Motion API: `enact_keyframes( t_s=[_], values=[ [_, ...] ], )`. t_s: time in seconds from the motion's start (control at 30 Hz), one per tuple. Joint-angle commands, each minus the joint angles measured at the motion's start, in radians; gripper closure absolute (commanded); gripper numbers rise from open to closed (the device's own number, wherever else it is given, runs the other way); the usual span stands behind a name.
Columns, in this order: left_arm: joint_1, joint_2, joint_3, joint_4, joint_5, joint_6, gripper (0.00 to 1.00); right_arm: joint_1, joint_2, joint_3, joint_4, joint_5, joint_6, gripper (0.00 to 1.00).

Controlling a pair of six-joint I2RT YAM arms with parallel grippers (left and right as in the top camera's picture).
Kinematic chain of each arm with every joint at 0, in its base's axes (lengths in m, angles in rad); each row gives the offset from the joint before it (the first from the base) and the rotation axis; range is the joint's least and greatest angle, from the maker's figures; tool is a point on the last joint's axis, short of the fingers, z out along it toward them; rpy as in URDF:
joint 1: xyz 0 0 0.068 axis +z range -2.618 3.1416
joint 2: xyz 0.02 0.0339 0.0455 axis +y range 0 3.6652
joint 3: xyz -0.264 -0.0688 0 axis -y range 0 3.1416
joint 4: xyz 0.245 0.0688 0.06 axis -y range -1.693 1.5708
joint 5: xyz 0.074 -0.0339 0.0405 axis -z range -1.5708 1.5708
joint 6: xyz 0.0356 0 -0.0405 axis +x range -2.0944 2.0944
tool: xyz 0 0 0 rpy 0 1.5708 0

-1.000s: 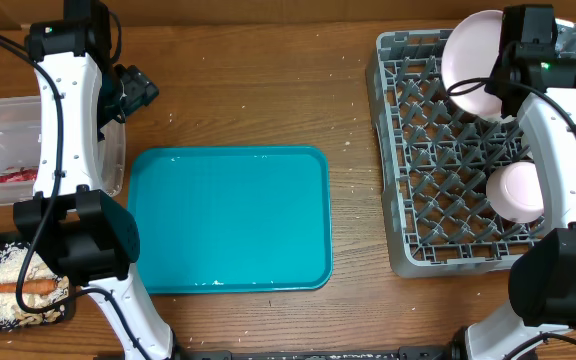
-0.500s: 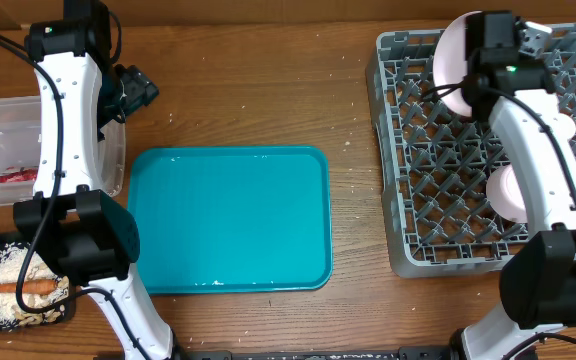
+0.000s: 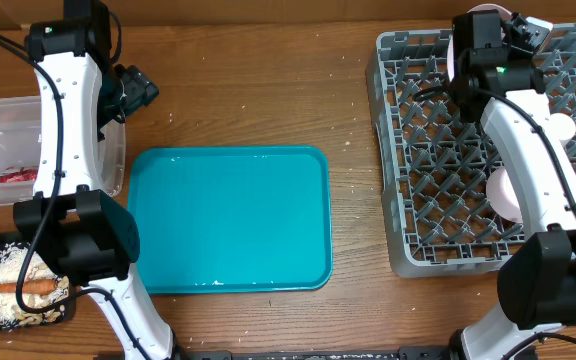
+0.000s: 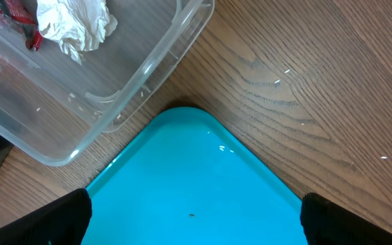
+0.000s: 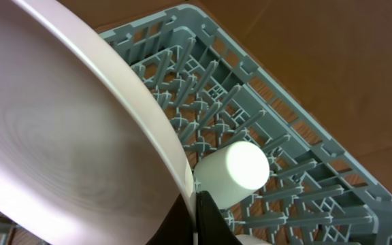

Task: Sort waste into correct bins and load items into the dishwasher
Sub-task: 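Stand the pink plate upright in the rack and release it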

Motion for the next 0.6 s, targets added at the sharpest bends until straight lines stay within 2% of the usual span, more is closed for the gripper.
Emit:
enact_keyframes(
  t_s=[0.0,0.2,0.27,0.3,0.33,0.5,0.53,0.57],
  values=[
    [-0.011,-0.005,0.008,-0.002,-0.003,-0.006,0.00,0.001,0.042,-0.003,0.007,-0.016,0.019,0.96],
    [-0.011,-0.005,0.008,-0.003,-0.003,-0.006,0.00,0.003,0.118,-0.003,-0.004,0.053,0.019,0.96],
    [-0.011,-0.005,0.008,-0.002,-0.003,-0.006,0.00,0.014,0.114,0.005,-0.026,0.056,0.017,0.91],
    [-0.011,-0.005,0.008,-0.002,-0.003,-0.006,0.00,0.028,0.105,0.033,-0.083,0.055,0.020,0.48],
    [-0.011,-0.005,0.008,-0.003,-0.003,-0.006,0.00,0.035,0.096,0.058,-0.121,0.054,0.024,0.17],
    [-0.011,-0.005,0.008,-0.003,-0.003,-0.006,0.00,0.047,0.014,0.259,-0.338,-0.122,0.100,0.13],
    [-0.011,-0.005,0.008,-0.002,-0.003,-0.006,0.00,0.047,-0.006,0.309,-0.392,-0.190,0.122,0.04],
    [-0.011,-0.005,0.008,-0.002,-0.003,-0.006,0.00,0.046,-0.035,0.361,-0.452,-0.278,0.140,0.00]
  ],
)
